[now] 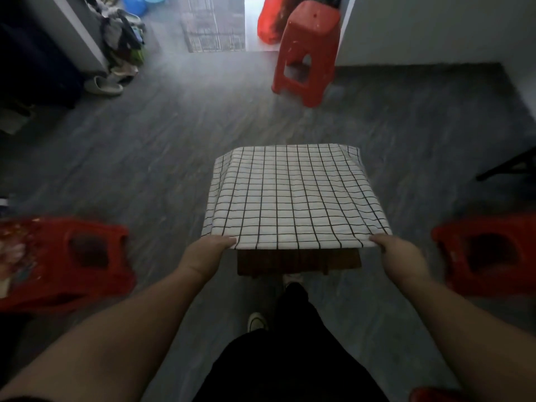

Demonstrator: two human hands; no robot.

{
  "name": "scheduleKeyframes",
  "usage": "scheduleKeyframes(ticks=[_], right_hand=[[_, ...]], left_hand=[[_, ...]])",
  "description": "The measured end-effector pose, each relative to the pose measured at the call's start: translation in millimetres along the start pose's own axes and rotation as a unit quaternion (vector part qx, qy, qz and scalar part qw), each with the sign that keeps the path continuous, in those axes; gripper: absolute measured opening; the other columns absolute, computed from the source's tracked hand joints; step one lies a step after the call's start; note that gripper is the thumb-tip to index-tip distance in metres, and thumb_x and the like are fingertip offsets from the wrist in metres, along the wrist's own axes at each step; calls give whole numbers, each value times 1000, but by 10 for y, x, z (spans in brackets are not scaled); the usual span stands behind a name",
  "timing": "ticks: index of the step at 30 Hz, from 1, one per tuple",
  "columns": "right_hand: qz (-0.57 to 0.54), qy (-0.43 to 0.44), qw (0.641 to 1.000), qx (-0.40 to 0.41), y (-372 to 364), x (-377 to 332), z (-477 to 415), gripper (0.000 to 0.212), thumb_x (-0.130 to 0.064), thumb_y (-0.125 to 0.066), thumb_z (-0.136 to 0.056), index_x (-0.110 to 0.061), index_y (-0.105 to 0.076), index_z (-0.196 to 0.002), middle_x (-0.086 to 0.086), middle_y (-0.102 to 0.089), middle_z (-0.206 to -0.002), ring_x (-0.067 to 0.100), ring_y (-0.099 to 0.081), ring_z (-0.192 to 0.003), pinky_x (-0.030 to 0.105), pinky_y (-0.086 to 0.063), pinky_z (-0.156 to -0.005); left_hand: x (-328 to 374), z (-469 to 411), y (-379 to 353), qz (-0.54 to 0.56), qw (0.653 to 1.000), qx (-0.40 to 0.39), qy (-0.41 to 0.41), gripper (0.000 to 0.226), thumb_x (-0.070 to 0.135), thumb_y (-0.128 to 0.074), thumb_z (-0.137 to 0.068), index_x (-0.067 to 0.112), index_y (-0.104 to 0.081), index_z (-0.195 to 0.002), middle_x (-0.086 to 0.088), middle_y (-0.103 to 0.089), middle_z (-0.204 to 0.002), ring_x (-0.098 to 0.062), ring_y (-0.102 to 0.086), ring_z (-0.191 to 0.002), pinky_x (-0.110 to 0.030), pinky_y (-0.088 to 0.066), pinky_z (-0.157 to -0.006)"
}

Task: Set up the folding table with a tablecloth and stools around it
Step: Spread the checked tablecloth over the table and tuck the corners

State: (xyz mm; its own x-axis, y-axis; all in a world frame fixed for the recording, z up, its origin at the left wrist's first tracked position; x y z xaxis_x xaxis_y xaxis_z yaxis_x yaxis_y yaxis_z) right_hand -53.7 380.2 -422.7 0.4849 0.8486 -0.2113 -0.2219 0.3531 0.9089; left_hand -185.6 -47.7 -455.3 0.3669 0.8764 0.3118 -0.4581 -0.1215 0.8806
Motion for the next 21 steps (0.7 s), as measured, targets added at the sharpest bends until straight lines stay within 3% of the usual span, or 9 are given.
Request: scheduleKeyframes(ticks=[8,13,15,21], right_hand=[[4,-6,999,-42,-386,333,488,43,-14,-63,-87,-30,-64,-126,2,-64,-131,27,-62,-114,31,-45,-96],[-28,-12,998,-52,-1043,686,549,43,-8,-53,-91,-27,-63,-128,4,-63,-132,28,-61,-116,36,-45,-102],[-34,-7,998,-60,-1379,809,557,43,-2,-53,-91,-19,-64,-129,7,-62,-133,29,-58,-120,36,-41,-106],[47,43,981,-184,-2491,1128,596,51,0,-58,-83,-11,-58,-133,13,-55,-136,32,-49,-128,41,-38,-108]], left_hand=[[241,559,-448,21,999,-25,-4,54,4,-51,-95,29,-52,-142,3,-49,-149,-17,-42,-138,-32,-37,-112],[249,678,-1147,18,997,-76,13,62,-5,-40,-95,24,-41,-150,3,-35,-158,-17,-25,-148,-32,-24,-120],[203,706,-1537,12,994,-110,18,65,-6,-40,-94,25,-38,-152,2,-32,-160,-18,-22,-150,-35,-23,-120],[288,806,-2608,-82,974,-211,27,74,5,-43,-94,31,-15,-157,-2,-12,-166,-25,-5,-153,-46,-14,-122]])
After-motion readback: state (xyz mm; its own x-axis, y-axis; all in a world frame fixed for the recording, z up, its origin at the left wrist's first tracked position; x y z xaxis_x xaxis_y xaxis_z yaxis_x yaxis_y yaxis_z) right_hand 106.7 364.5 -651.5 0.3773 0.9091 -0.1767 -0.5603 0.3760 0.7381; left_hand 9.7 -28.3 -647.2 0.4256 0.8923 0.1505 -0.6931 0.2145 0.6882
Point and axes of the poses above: each hand's wrist, its own z-axis away from the middle knuckle, its own y-axis out of the back of the hand, x = y × z, the point moved 10 cm from there along -z, towards the middle knuckle
